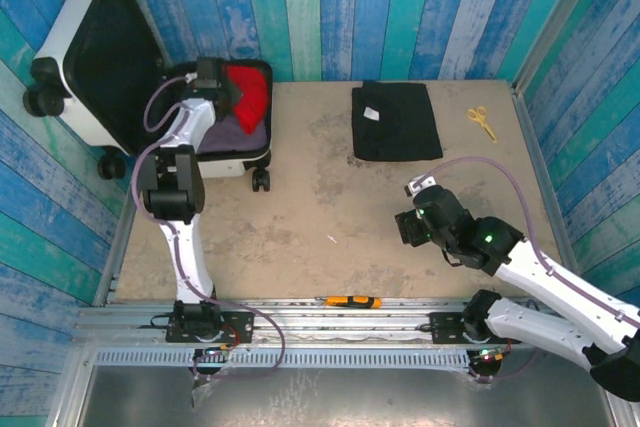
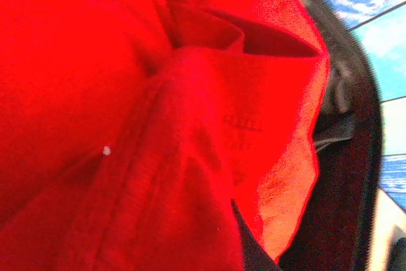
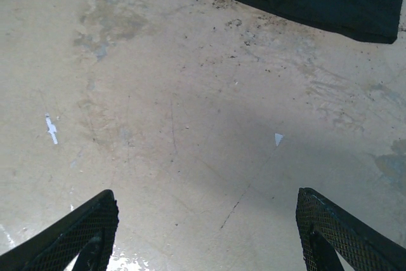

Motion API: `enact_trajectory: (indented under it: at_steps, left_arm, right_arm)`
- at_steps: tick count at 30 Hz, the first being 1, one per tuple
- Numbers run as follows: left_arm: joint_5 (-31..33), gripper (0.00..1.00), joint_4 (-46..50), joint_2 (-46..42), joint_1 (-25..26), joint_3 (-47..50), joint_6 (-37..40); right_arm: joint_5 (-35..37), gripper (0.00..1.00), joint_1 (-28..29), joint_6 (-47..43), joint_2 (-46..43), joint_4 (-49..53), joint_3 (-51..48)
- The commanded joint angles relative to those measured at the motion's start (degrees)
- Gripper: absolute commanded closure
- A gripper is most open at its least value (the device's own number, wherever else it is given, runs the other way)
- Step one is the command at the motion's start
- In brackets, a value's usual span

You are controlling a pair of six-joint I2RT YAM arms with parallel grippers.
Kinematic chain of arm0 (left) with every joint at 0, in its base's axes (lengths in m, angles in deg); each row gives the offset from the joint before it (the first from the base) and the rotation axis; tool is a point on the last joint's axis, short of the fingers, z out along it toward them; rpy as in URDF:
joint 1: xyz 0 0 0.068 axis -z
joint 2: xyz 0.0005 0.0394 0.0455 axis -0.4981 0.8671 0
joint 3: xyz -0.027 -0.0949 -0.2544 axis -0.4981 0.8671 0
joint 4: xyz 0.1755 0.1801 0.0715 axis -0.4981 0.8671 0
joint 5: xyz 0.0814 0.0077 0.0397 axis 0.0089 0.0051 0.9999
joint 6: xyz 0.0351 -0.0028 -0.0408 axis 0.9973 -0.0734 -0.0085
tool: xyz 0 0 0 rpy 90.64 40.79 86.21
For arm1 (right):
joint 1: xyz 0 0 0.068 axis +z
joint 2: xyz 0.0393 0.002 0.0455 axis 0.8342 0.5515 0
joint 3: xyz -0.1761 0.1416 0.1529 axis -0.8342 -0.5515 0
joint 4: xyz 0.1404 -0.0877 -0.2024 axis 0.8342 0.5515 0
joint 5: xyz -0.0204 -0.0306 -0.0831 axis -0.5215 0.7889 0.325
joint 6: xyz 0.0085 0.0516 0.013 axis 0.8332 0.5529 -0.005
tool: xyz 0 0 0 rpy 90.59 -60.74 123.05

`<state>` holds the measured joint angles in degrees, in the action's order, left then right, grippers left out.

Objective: Pack the luggage

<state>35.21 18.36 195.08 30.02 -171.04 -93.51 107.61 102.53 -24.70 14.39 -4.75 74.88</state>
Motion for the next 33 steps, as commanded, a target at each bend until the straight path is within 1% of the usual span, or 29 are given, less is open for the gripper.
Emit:
enact_trajectory:
  at_steps: [1,2,4,5,6,8,9,10,12,14,16,18,21,24,26,31,33]
  left_arm:
    - [2.46,0.96,-4.90,-11.11,-0.19,5.21,-2.38]
    - [2.59,0.93,-5.03,-12.30,-0.17,7.04,-2.76]
    - [2.91,0.82,-4.77,-14.66,-0.14,9.86,-3.19]
    - [3.08,0.81,-4.86,-15.91,-0.15,11.31,-3.43]
    - [3.61,0.77,-5.43,-17.71,-0.14,13.19,-3.62]
    - [5.44,0.48,-5.99,-21.06,-0.14,16.58,-4.30]
    - [7.26,0.35,-5.20,-22.97,-0.14,17.82,-4.44]
    - [9.31,0.25,-4.34,-24.97,-0.14,19.21,-4.91]
    - [12.31,0.11,-3.64,-29.23,-0.14,22.30,-5.25]
    - [14.49,0.01,-3.42,-33.97,-0.18,25.60,-5.26]
    - [16.21,0.03,-3.59,-39.32,-0.15,29.11,-4.49]
    - [16.36,0.00,-5.61,-44.24,-0.13,32.30,-2.73]
    - [12.44,0.02,-7.11,-48.07,-0.14,33.04,1.25]
    - [8.69,0.02,-2.53,-46.13,-0.19,28.65,3.59]
    - [6.73,0.02,-2.39,-43.99,-0.14,27.83,4.77]
    - [1.81,0.02,-4.24,-36.46,-0.14,27.39,5.80]
    - [1.34,0.01,-3.43,-32.48,-0.25,26.12,5.97]
  right_arm:
    - [-1.50,0.24,-0.18,0.15,-1.21,1.22,-0.30]
    - [-1.75,0.24,-0.18,0.30,-1.42,1.22,-0.19]
    - [-2.24,0.24,-0.21,0.63,-1.70,1.22,-0.10]
    - [-2.50,0.24,-0.18,0.87,-1.79,1.23,-0.09]
    - [-2.82,0.24,-0.19,1.17,-1.87,1.22,0.01]
    - [-3.67,0.24,-0.18,1.53,-1.88,1.22,0.16]
    - [-4.05,0.24,-0.15,1.55,-1.88,1.26,0.27]
    - [-4.39,0.24,-0.14,1.64,-1.88,1.46,0.48]
    - [-4.63,0.24,-0.19,1.70,-1.88,1.77,0.70]
    - [-4.71,0.24,-0.18,1.60,-1.89,1.93,0.77]
    - [-4.86,0.24,-0.20,1.39,-1.96,1.97,0.78]
    - [-4.74,0.24,-0.17,1.30,-1.88,1.77,0.64]
    - [-3.24,0.24,-0.20,1.46,-1.17,1.11,0.70]
    - [0.11,0.24,-0.23,1.52,0.98,0.21,1.02]
    - [0.94,0.24,-0.29,1.11,3.21,-0.45,2.27]
    - [0.01,0.24,-0.73,-1.47,9.22,-3.68,6.52]
    - [-0.88,0.24,-0.93,-1.95,11.11,-4.89,7.78]
